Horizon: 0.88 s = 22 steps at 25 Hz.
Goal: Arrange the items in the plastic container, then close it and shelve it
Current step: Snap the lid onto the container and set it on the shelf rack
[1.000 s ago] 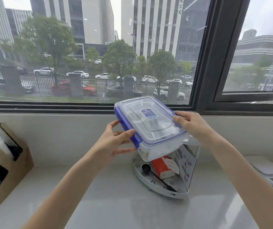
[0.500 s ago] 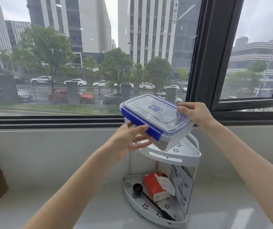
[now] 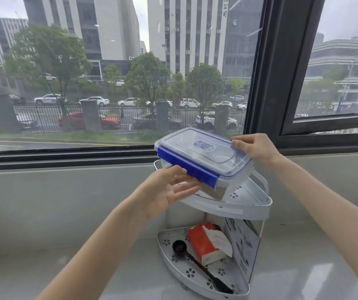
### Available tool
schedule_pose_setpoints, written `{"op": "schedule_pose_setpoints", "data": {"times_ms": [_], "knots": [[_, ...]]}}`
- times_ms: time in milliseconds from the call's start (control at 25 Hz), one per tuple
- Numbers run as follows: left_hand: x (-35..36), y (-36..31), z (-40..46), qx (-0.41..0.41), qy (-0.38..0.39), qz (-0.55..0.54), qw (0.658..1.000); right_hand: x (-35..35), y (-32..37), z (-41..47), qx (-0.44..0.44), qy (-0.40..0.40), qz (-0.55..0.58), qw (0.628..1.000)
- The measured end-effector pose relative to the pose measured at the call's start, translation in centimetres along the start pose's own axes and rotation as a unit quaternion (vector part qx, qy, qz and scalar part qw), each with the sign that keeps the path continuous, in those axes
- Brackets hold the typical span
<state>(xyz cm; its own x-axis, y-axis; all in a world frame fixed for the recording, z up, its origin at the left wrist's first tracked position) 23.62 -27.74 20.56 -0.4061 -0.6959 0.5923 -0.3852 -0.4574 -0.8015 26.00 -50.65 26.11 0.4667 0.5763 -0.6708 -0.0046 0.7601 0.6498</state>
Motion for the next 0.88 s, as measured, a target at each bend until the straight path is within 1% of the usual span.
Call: {"op": "schedule_pose_setpoints", "data": {"times_ms": [200,360,560,680,880], "knots": [[-0.5,1.2,-0.4,-0.027,-0.008,-0.015,0.999,0.9,-0.6,-0.5,0.014,0.020,0.023,0.999],[-0.3,1.7,-0.4,-0.041,-0.001,-0.017,0.999,1.5,-1.1,-0.9,0.025,0.032,-0.062,0.997],[-0.6,1.9,-0.7,-0.058,0.005,-0.013,0.998,1.6,-0.6,-1.0,0.024,0.018,-0.096,0.995],[-0.7,1.4,-1.1,-0.068,0.005,-0.002,0.998,1.5,-0.2,-1.5,0.031,0.031,-0.121,0.992],[-0.6,-0.9,-2.5,-0.045,-0.019,0.028,0.998,1.4,2.8,-2.5,-0.016,0.070,-0.176,0.982]]}}
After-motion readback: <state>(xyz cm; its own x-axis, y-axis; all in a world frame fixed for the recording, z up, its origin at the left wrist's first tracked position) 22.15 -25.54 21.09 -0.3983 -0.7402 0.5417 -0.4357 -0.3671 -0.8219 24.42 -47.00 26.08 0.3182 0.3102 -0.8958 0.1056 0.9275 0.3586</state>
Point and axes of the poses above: each hand's wrist, its own z-axis towards the middle knuckle, its own x-axis out of the palm, y = z × x, the point moved 6 cm from there along z, towards the middle knuckle, and after that the axes turned 11 degrees about -z, right-handed, at the moved point
